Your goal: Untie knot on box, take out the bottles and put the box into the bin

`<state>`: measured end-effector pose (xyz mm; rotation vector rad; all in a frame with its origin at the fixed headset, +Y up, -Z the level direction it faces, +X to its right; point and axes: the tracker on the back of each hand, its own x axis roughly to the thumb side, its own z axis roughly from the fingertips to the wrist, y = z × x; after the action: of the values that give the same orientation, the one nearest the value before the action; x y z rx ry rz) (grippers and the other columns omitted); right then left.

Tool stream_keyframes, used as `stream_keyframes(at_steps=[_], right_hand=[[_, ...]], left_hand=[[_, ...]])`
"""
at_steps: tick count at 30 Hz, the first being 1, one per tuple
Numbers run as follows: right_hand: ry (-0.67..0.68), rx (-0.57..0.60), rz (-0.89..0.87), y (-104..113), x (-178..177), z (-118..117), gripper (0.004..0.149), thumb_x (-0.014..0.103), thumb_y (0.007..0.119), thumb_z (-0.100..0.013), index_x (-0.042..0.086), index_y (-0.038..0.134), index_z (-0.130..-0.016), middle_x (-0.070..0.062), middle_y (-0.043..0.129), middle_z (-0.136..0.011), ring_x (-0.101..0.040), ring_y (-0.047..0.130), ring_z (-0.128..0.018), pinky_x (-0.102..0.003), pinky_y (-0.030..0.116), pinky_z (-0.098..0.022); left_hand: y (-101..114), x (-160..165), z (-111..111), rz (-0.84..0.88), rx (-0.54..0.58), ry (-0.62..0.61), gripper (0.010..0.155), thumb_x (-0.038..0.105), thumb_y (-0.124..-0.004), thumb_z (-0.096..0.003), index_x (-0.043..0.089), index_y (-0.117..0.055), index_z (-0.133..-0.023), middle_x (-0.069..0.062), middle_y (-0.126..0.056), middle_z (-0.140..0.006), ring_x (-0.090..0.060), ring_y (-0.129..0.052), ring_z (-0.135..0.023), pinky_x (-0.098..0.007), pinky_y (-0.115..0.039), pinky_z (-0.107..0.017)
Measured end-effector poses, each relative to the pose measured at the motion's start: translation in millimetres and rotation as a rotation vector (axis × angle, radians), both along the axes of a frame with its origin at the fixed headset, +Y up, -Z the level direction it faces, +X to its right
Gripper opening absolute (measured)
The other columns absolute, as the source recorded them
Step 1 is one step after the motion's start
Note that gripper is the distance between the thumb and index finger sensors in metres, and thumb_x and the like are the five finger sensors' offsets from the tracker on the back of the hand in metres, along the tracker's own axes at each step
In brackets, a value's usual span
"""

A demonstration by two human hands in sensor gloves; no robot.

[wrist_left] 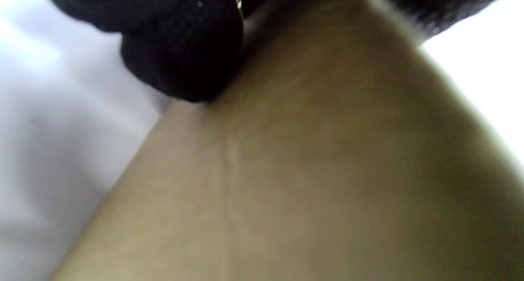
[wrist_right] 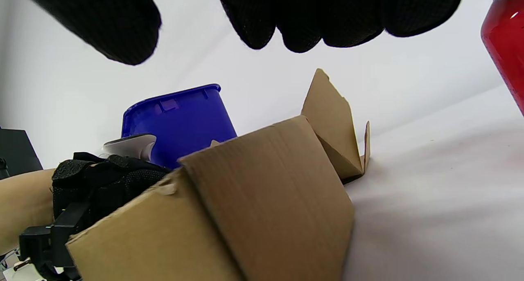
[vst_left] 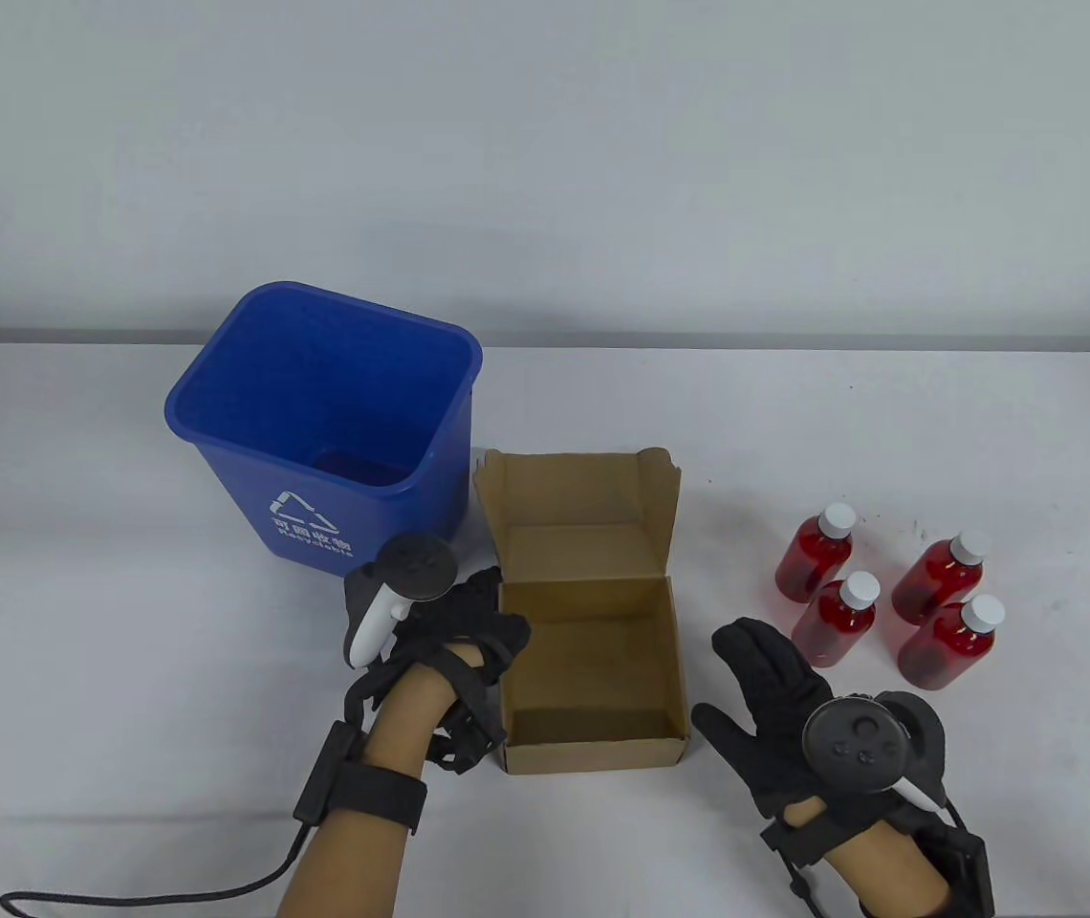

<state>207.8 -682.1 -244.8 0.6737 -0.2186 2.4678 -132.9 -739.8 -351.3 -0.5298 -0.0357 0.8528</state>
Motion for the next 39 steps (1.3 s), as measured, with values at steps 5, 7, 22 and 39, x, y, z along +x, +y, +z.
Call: stream_keyframes(at_steps=[5,7,22,39], right_hand=[[-0.003,-0.012,0.002,0.4,-0.4,-0.5,0.075,0.053,0.068,-0.05,0.002,0.051,-0.102,-0.025,0.048,-0.104,-0.056,0.057,-0.092,-0.067,0.056,-0.06],[-0.002,-0.015,0.003,0.5,-0.7,-0.6,0.075,0.053,0.068,-0.05,0.002,0.051,-0.102,-0.025,0.048,-0.104,-0.056,0.057,-0.091,-0.067,0.056,-0.06],[-0.011,-0.022,0.018,-0.7,-1.0,-1.8,0.074,0.053,0.068,-0.05,0.002,0.052,-0.102,-0.025,0.049,-0.103,-0.055,0.059,-0.091,-0.067,0.057,-0.06],[-0.025,-0.011,0.039,-0.2,-1.8,0.2,0.074,0.053,0.068,-0.05,0.002,0.053,-0.102,-0.025,0.049,-0.103,-0.055,0.059,-0.091,-0.067,0.057,-0.06]], left_hand=[[-10.7,4.1,4.0,0.007,-0.176,-0.026,0.068,0.039,-0.071,-0.0527,0.021,-0.036,-0.108,-0.025,-0.042,-0.108,-0.034,-0.094,-0.042,-0.035,-0.084,-0.028],[-10.3,4.2,3.5,-0.029,-0.19,-0.036,0.068,0.039,-0.069,-0.0528,0.02,-0.036,-0.109,-0.026,-0.048,-0.106,-0.033,-0.096,-0.041,-0.034,-0.086,-0.026],[10.7,2.4,8.7,-0.224,-0.105,0.019,0.065,0.041,-0.061,-0.0538,-0.009,-0.063,-0.096,-0.014,-0.101,-0.062,-0.025,-0.109,-0.009,-0.033,-0.092,-0.003],[116.3,10.0,39.0,-0.267,0.433,0.119,0.046,0.036,-0.086,-0.0482,0.004,-0.077,-0.08,-0.013,-0.097,-0.077,-0.04,-0.119,-0.025,-0.037,-0.106,-0.01]])
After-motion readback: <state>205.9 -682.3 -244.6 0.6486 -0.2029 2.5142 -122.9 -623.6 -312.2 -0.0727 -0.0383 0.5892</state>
